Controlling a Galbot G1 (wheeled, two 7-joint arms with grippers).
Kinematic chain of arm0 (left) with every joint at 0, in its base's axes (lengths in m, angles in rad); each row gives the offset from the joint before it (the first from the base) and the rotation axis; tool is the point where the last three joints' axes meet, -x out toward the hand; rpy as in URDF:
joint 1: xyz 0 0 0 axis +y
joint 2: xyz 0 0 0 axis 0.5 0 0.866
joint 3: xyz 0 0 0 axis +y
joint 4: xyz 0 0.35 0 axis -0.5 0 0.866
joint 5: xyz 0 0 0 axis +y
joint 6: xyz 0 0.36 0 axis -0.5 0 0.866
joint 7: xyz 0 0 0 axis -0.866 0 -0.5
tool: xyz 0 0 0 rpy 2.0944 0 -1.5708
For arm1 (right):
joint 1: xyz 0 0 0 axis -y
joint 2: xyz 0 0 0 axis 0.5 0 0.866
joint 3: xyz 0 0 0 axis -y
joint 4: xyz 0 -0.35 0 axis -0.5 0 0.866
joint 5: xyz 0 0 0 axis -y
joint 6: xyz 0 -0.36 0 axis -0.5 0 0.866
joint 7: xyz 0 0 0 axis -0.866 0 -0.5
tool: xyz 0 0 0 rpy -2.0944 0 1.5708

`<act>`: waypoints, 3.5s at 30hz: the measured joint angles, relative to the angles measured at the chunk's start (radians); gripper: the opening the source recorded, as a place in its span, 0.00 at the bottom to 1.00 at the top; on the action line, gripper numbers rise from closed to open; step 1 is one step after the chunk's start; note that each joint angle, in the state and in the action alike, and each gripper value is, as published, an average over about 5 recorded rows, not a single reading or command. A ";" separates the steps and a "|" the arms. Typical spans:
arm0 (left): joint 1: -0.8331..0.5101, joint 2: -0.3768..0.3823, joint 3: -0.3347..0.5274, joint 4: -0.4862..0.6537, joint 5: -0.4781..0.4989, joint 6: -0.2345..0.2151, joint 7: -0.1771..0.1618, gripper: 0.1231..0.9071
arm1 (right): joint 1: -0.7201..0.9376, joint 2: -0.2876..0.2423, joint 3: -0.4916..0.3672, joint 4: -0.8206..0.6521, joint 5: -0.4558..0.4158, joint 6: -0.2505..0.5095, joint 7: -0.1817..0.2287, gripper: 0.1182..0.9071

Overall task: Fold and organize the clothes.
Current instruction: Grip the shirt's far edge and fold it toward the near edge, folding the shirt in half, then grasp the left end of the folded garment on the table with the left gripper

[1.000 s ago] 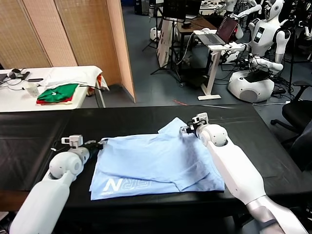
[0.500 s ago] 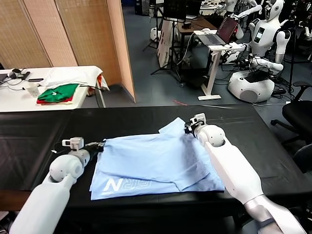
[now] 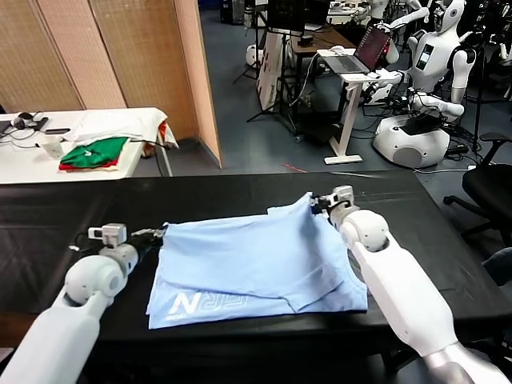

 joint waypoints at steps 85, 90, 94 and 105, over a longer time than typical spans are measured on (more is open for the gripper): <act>0.332 -0.167 -0.149 -0.234 0.082 -0.036 -0.032 1.00 | -0.477 0.034 0.284 0.316 0.000 0.020 0.065 1.00; 0.279 -0.175 -0.128 -0.171 0.078 -0.037 -0.023 1.00 | -0.411 0.079 0.254 0.232 -0.001 0.034 0.067 1.00; 0.255 -0.170 -0.124 -0.131 0.074 -0.032 -0.023 1.00 | -0.376 0.106 0.241 0.177 -0.008 0.041 0.066 1.00; 0.268 -0.177 -0.122 -0.108 0.069 -0.007 -0.022 0.93 | -0.340 0.144 0.215 0.106 -0.020 0.057 0.064 0.82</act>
